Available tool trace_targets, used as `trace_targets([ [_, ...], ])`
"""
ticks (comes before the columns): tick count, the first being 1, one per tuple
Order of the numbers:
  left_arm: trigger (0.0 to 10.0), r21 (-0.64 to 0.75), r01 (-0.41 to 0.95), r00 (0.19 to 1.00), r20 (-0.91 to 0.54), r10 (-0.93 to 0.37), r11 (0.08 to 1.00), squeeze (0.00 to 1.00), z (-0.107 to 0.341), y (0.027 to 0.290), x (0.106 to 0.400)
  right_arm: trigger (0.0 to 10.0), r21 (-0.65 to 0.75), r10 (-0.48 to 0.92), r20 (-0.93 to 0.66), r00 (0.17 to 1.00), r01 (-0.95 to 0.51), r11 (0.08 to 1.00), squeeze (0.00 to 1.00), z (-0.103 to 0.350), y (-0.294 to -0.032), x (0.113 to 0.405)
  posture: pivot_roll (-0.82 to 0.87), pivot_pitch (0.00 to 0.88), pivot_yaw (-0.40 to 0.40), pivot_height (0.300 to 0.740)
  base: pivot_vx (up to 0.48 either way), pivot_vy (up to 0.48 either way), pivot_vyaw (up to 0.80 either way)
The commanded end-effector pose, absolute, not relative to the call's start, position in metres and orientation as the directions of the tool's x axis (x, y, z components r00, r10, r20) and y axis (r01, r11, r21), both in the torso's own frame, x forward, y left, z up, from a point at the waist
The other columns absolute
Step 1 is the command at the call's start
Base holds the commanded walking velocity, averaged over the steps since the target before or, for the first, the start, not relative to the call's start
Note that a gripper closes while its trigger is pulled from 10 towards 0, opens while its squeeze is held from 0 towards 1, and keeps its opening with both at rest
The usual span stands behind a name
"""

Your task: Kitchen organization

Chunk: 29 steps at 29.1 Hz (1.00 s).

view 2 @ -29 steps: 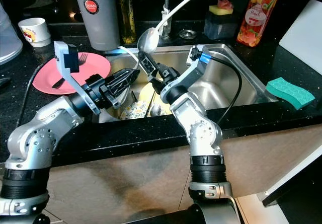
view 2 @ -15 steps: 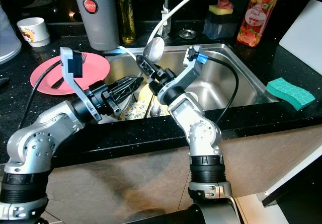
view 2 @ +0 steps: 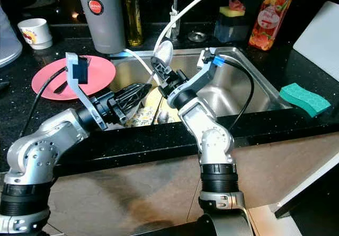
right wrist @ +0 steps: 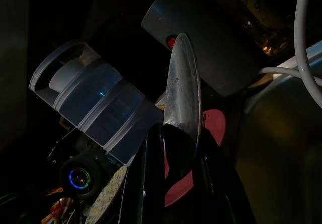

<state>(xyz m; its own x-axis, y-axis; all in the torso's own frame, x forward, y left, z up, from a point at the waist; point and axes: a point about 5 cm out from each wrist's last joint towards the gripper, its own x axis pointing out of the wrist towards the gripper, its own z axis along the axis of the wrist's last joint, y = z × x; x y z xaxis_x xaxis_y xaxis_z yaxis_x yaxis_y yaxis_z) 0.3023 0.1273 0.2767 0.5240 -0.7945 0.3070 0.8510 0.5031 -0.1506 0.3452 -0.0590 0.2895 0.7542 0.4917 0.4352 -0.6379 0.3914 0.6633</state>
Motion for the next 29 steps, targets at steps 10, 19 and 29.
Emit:
trace_targets([
  [10, 10.0, -0.131, 0.795, 0.601, 0.300, -0.741, 0.593, 1.00, 0.278, 0.132, 0.309, 0.0, 0.691, 0.486, 0.429, 0.761, -0.623, 0.365, 0.00, 0.282, -0.044, 0.339, 0.02, 0.070, -0.033, 0.740, 0.000, 0.000, 0.00],
  [19, 10.0, -0.119, 0.808, 0.585, 0.279, -0.761, 0.577, 1.00, 0.275, 0.132, 0.304, 0.0, 0.701, 0.460, 0.427, 0.779, -0.606, 0.376, 0.00, 0.279, -0.048, 0.342, 0.00, 0.046, -0.033, 0.740, 0.000, 0.000, 0.00],
  [29, 10.0, -0.055, 0.692, 0.706, 0.258, -0.660, 0.719, 0.00, 0.280, 0.142, 0.321, 0.0, 0.669, 0.302, 0.421, 0.855, -0.518, 0.533, 0.00, 0.281, -0.077, 0.359, 0.04, 0.058, -0.035, 0.740, 0.000, 0.000, 0.00],
])
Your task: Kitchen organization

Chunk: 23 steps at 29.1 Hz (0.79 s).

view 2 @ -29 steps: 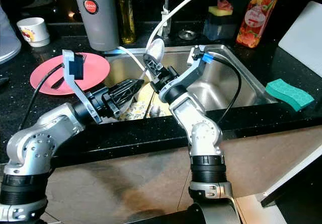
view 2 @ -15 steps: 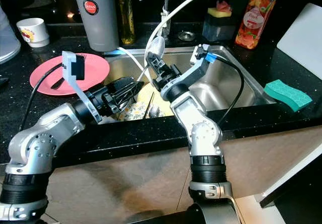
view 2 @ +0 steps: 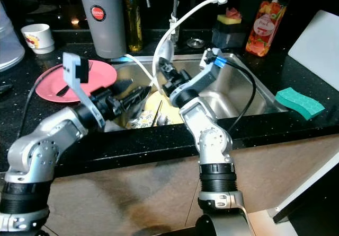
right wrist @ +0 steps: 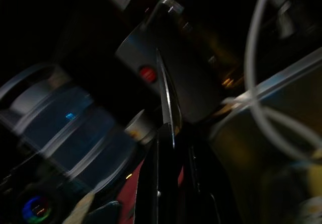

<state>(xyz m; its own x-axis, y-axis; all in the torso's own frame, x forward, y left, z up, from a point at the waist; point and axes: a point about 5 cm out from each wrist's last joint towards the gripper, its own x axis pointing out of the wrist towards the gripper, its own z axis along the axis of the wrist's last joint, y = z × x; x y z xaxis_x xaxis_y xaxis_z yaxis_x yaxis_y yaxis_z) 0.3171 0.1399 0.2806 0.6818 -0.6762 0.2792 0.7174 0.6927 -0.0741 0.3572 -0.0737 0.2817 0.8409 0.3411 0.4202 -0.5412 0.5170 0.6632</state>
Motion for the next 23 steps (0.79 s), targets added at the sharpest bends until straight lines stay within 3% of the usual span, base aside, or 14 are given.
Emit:
trace_targets([
  [1, 10.0, -0.046, 0.671, 0.725, 0.253, -0.641, 0.740, 0.00, 0.280, 0.144, 0.323, 0.0, 0.659, 0.278, 0.420, 0.864, -0.501, 0.561, 0.00, 0.280, -0.082, 0.362, 0.05, 0.060, -0.037, 0.740, 0.000, 0.000, 0.00],
  [8, 10.0, -0.013, 0.599, 0.783, 0.218, -0.582, 0.801, 0.00, 0.273, 0.155, 0.325, 0.0, 0.551, 0.206, 0.421, 0.883, -0.430, 0.715, 0.00, 0.274, -0.101, 0.374, 0.04, 0.067, -0.036, 0.740, 0.000, 0.000, 0.00],
  [14, 10.0, 0.104, 0.617, 0.770, 0.123, -0.626, 0.780, 0.00, 0.258, 0.148, 0.325, 0.0, 0.423, 0.286, 0.380, 0.880, -0.440, 0.792, 0.00, 0.255, -0.085, 0.382, 0.04, 0.067, -0.039, 0.740, 0.000, 0.000, 0.00],
  [15, 10.0, 0.122, 0.643, 0.748, 0.108, -0.655, 0.756, 0.00, 0.255, 0.142, 0.323, 1.8, 0.394, 0.311, 0.369, 0.876, -0.451, 0.801, 0.00, 0.251, -0.078, 0.382, 0.04, 0.067, -0.039, 0.740, 0.000, 0.000, 0.00],
  [16, 10.0, 0.131, 0.659, 0.734, 0.101, -0.672, 0.740, 0.00, 0.254, 0.139, 0.322, 1.8, 0.377, 0.327, 0.363, 0.873, -0.458, 0.805, 0.00, 0.248, -0.075, 0.382, 0.04, 0.067, -0.039, 0.740, 0.000, 0.000, 0.00],
  [17, 10.0, 0.147, 0.671, 0.723, 0.085, -0.685, 0.727, 0.00, 0.252, 0.136, 0.321, 7.5, 0.360, 0.343, 0.359, 0.868, -0.467, 0.807, 0.00, 0.246, -0.070, 0.382, 0.04, 0.067, -0.039, 0.740, 0.000, 0.000, 0.00],
  [18, 10.0, 0.178, 0.675, 0.720, 0.054, -0.692, 0.717, 0.00, 0.248, 0.134, 0.321, 10.0, 0.345, 0.359, 0.353, 0.864, -0.477, 0.809, 0.00, 0.243, -0.065, 0.381, 0.04, 0.066, -0.041, 0.740, 0.000, 0.000, 0.00],
  [23, 10.0, 0.216, 0.667, 0.729, 0.005, -0.685, 0.712, 0.00, 0.240, 0.134, 0.323, 10.0, 0.331, 0.375, 0.340, 0.862, -0.484, 0.810, 0.00, 0.238, -0.060, 0.380, 0.04, 0.066, -0.041, 0.740, 0.000, 0.000, 0.00],
])
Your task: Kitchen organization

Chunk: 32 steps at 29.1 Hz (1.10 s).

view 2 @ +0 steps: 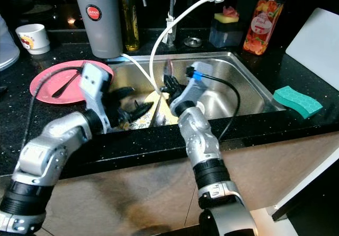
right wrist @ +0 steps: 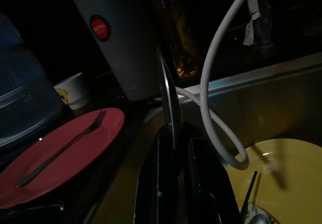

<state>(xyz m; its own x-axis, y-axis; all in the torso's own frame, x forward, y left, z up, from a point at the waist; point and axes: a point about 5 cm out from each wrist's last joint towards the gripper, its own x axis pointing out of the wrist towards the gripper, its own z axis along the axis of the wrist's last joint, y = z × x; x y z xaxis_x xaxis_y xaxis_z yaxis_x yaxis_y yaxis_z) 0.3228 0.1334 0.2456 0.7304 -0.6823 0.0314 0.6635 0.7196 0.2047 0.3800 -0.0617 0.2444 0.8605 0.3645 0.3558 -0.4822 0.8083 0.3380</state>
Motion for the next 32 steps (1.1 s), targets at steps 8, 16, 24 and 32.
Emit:
trace_targets([
  [8, 10.0, 0.274, 0.561, 0.815, -0.014, -0.580, 0.781, 0.00, 0.234, 0.147, 0.330, 10.0, 0.311, 0.327, 0.336, 0.883, -0.432, 0.846, 0.00, 0.234, -0.069, 0.383, 0.04, 0.070, -0.043, 0.740, 0.000, 0.000, 0.00],
  [16, 10.0, 0.297, 0.324, 0.944, -0.045, -0.326, 0.898, 0.00, 0.232, 0.174, 0.345, 10.0, 0.324, 0.301, 0.345, 0.889, -0.414, 0.851, 0.00, 0.234, -0.072, 0.380, 0.03, 0.073, -0.039, 0.740, 0.000, 0.000, 0.00],
  [24, 10.0, 0.254, 0.146, 0.987, 0.028, -0.158, 0.956, 1.00, 0.251, 0.199, 0.355, 10.0, 0.319, 0.334, 0.370, 0.867, -0.456, 0.831, 0.00, 0.241, -0.068, 0.375, 0.04, 0.074, -0.038, 0.740, 0.000, 0.000, 0.00],
  [32, 10.0, 0.398, 0.156, 0.986, -0.006, -0.167, 0.904, 0.30, 0.251, 0.203, 0.358, 10.0, 0.317, 0.346, 0.377, 0.859, -0.471, 0.823, 0.00, 0.244, -0.065, 0.372, 0.04, 0.071, -0.037, 0.740, 0.000, 0.000, 0.00],
])
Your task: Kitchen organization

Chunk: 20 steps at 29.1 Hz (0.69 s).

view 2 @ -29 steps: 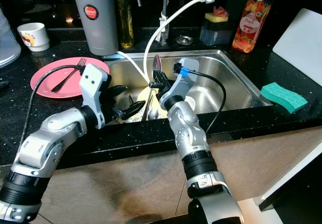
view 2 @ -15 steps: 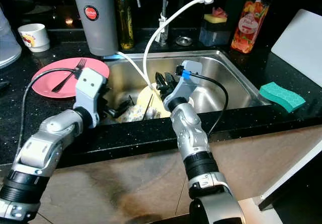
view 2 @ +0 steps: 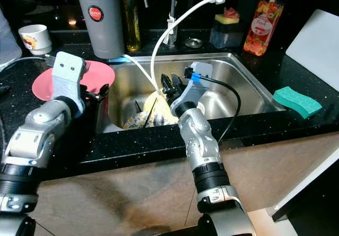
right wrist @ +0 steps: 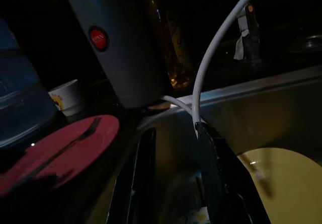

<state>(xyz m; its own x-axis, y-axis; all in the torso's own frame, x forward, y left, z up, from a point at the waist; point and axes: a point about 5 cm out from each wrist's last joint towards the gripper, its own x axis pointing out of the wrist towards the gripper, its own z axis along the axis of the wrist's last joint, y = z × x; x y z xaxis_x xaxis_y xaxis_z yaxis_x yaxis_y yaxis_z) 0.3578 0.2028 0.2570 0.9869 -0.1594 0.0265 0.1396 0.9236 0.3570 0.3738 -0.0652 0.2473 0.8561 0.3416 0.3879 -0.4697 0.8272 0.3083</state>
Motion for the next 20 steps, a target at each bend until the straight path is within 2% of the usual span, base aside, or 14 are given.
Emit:
trace_targets([
  [1, 10.0, 0.463, 0.178, 0.983, -0.040, -0.181, 0.868, 0.00, 0.246, 0.204, 0.358, 10.0, 0.318, 0.347, 0.376, 0.859, -0.471, 0.823, 0.00, 0.244, -0.065, 0.372, 0.04, 0.071, -0.037, 0.740, 0.000, 0.000, 0.00],
  [4, 10.0, 0.606, 0.199, 0.979, -0.153, -0.133, 0.770, 0.00, 0.226, 0.215, 0.358, 10.0, 0.323, 0.356, 0.368, 0.859, -0.477, 0.817, 0.00, 0.244, -0.064, 0.371, 0.04, 0.065, -0.041, 0.740, 0.000, 0.000, 0.00],
  [7, 10.0, 0.617, 0.197, 0.979, -0.162, -0.123, 0.762, 0.00, 0.225, 0.217, 0.358, 10.0, 0.323, 0.357, 0.368, 0.859, -0.478, 0.817, 0.00, 0.244, -0.063, 0.371, 0.04, 0.064, -0.041, 0.740, 0.000, 0.000, 0.00],
  [11, 10.0, 0.651, 0.162, 0.977, -0.211, -0.029, 0.742, 0.00, 0.217, 0.231, 0.358, 10.0, 0.323, 0.361, 0.367, 0.858, -0.481, 0.815, 0.00, 0.243, -0.063, 0.371, 0.04, 0.059, -0.041, 0.740, 0.000, 0.000, 0.00],
  [12, 8.2, 0.663, 0.140, 0.973, -0.231, 0.023, 0.735, 0.00, 0.214, 0.238, 0.357, 10.0, 0.322, 0.362, 0.367, 0.857, -0.482, 0.815, 0.00, 0.243, -0.064, 0.371, 0.04, 0.054, -0.041, 0.740, 0.000, 0.000, 0.00],
  [14, 8.2, 0.665, 0.128, 0.971, -0.234, 0.043, 0.736, 0.00, 0.214, 0.241, 0.357, 10.0, 0.321, 0.362, 0.367, 0.857, -0.482, 0.815, 0.00, 0.243, -0.064, 0.371, 0.04, 0.054, -0.041, 0.740, 0.000, 0.000, 0.00],
  [15, 0.0, 0.653, 0.121, 0.968, -0.245, 0.058, 0.748, 0.00, 0.213, 0.243, 0.356, 10.0, 0.321, 0.363, 0.367, 0.857, -0.482, 0.815, 0.00, 0.243, -0.064, 0.370, 0.04, 0.054, -0.041, 0.740, 0.000, 0.000, 0.00],
  [20, 0.0, 0.625, 0.111, 0.953, -0.286, 0.094, 0.773, 0.00, 0.211, 0.249, 0.354, 10.0, 0.314, 0.365, 0.367, 0.856, -0.483, 0.817, 0.00, 0.244, -0.066, 0.370, 0.04, 0.054, -0.041, 0.740, 0.000, 0.000, 0.00],
])
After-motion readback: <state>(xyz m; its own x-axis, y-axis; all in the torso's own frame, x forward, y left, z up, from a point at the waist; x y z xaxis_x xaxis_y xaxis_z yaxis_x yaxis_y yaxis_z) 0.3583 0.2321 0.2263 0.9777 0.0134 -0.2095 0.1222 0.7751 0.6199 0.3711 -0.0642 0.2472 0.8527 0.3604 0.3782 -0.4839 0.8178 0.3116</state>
